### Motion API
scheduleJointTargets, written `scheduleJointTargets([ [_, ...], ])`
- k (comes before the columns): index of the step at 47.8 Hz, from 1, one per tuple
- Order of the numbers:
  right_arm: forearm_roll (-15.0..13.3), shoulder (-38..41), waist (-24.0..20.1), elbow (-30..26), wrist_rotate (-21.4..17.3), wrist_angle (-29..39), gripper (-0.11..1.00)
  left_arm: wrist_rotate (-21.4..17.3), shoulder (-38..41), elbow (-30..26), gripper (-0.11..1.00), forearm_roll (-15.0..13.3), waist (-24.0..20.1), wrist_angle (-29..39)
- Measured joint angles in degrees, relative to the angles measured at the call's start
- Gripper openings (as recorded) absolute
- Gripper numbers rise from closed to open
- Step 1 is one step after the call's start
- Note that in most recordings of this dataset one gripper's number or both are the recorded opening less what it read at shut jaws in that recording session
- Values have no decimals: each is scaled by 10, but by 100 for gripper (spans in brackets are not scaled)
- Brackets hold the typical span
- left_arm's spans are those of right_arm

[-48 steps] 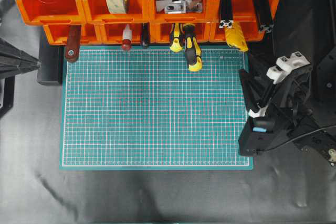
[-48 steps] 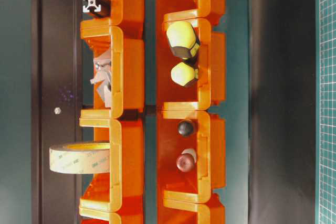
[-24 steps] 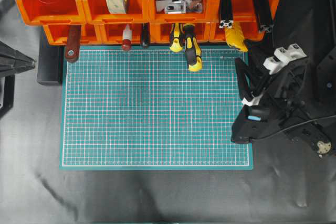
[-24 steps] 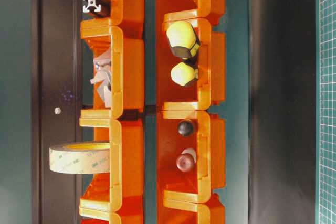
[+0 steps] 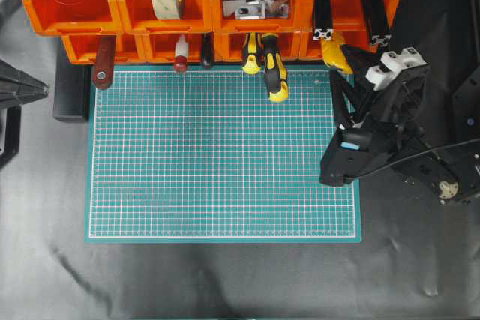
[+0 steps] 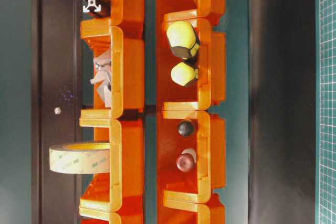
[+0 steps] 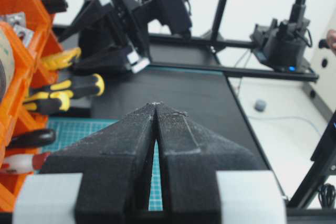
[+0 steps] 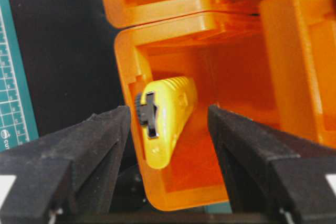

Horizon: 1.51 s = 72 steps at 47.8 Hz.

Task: Pick cutter from container rack with right arm.
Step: 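Close the right gripper on the yellow cutter's body, then pull the yellow cutter out of the bin with the right gripper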

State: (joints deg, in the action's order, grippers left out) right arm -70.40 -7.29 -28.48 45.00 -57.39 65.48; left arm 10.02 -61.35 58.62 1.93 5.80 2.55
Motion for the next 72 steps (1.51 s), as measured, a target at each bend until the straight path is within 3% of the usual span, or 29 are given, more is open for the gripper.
scheduleJointTargets([
  [14, 0, 6, 4, 0, 0, -6, 52, 0, -7, 2, 1, 0, -1, 0],
  [23, 1, 6, 4, 0, -1, -11, 26, 0, -9, 3, 1, 0, -1, 0],
  [44, 6, 8, -11, -9, 0, -2, 26, 0, -9, 4, 1, 0, -1, 0],
  [62, 18, 13, -79, -91, 4, 98, 26, 0, -24, 13, 1, 0, -13, 9],
  [72, 21, 18, -101, -127, 9, 120, 26, 0, -29, 16, 1, 0, -13, 9],
])
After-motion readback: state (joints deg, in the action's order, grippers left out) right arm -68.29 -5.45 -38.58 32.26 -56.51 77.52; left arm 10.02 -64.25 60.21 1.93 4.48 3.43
